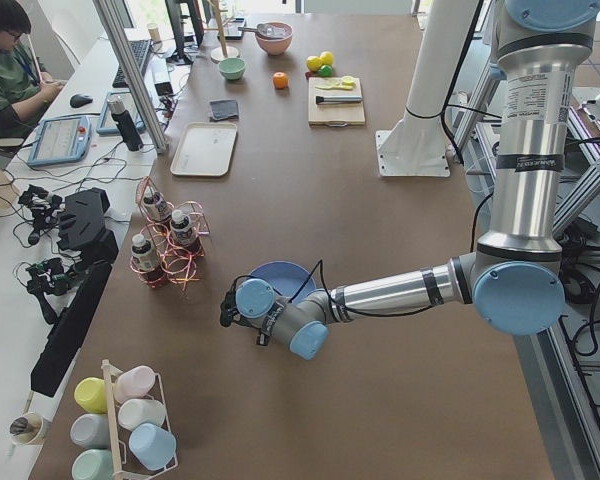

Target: Pick orange to plate

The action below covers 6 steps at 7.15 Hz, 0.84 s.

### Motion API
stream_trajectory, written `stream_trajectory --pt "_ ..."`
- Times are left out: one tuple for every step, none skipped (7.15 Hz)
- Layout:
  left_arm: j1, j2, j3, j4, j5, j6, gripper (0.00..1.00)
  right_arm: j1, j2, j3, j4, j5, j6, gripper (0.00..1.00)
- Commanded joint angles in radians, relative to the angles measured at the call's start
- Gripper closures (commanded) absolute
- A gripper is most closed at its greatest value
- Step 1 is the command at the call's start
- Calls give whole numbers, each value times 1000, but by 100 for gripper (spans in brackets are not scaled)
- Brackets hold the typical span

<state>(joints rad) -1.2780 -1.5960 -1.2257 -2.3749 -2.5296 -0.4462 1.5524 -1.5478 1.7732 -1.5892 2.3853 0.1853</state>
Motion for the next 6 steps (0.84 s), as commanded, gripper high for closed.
stream_trajectory --pt "-41 -12 -73 34 -114 -55 100 0 5 23 0 3 0 0" --pt "-43 -13 -149 36 -115 -153 100 -9 11 25 0 3 6 0" --pt "-23 -13 -240 29 -106 -304 100 -38 24 23 0 0 22 0" --pt "50 -3 -335 28 -83 -418 100 -79 50 25 2 0 69 0" --pt "133 -2 -422 28 7 -542 100 -121 70 38 2 0 139 0" --pt "208 -12 -475 28 61 -643 100 -165 92 52 2 -5 222 0"
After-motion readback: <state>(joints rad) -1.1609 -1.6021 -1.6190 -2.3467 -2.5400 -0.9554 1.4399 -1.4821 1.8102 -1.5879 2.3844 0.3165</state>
